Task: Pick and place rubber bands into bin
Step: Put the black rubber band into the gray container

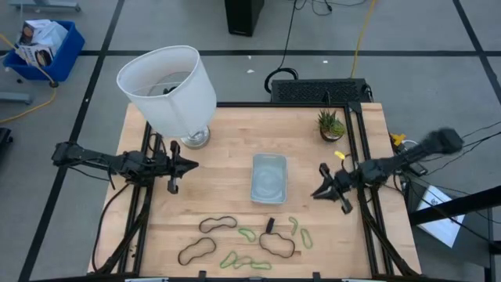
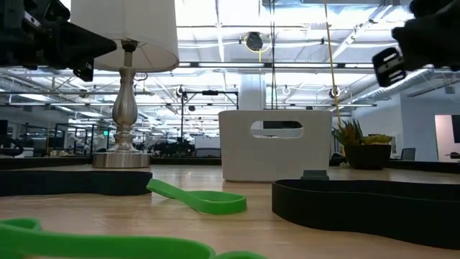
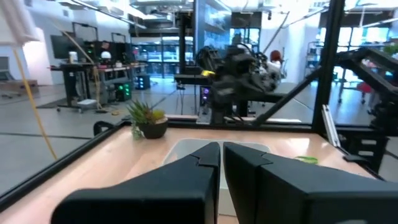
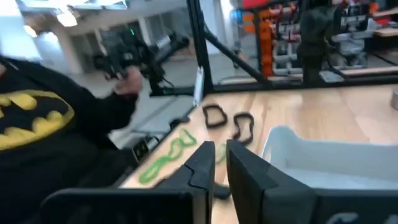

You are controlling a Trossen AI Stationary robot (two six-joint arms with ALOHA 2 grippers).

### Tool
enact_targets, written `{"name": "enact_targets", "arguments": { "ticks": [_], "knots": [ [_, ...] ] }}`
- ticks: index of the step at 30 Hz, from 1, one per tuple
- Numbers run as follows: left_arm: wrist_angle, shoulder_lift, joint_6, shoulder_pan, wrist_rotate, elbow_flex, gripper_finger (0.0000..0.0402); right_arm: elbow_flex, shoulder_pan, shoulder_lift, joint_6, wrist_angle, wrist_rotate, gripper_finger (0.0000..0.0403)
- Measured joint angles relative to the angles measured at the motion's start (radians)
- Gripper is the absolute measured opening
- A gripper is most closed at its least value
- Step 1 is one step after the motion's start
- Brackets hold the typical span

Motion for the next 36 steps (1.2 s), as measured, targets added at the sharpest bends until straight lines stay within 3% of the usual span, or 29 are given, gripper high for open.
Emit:
{"name": "enact_targets", "arguments": {
  "ticks": [4, 7, 11, 15, 20, 24, 29, 33, 36],
  "knots": [
    [0.025, 0.0, -0.007, 0.0, -0.016, 0.0, 0.0026, 0.112, 0.216, 0.204, -0.079, 0.019, 0.304, 0.0046],
    [0.043, 0.0, -0.008, 0.0, -0.025, 0.0, 0.0026, 0.255, 0.302, 0.395, -0.166, -0.004, 0.433, 0.0057],
    [0.057, 0.0, -0.009, 0.001, -0.025, 0.0, 0.0026, 0.49, 0.327, 0.618, -0.213, -0.172, 0.565, 0.0076],
    [0.058, 0.0, -0.023, 0.001, -0.025, 0.0, 0.0026, 0.671, 0.312, 0.783, -0.114, -0.427, 0.66, 0.01],
    [0.05, 0.0, -0.047, 0.001, -0.025, 0.0, 0.0026, 0.786, 0.302, 0.901, 0.064, -0.567, 0.627, 0.0128],
    [0.071, 0.0, -0.031, 0.001, -0.057, 0.0, 0.0026, 0.818, 0.304, 0.961, 0.138, -0.564, 0.468, 0.0143],
    [0.164, 0.0, -0.01, 0.001, -0.156, 0.0, 0.0026, 0.82, 0.335, 1.048, 0.231, -0.434, 0.405, 0.0145],
    [0.162, 0.0, 0.016, 0.001, -0.239, 0.0, 0.0026, 0.82, 0.355, 1.122, 0.22, -0.367, 0.406, 0.0145],
    [0.126, 0.0, 0.016, 0.001, -0.245, 0.0, 0.0026, 0.82, 0.353, 1.157, 0.257, -0.384, 0.458, 0.0144]
  ]
}}
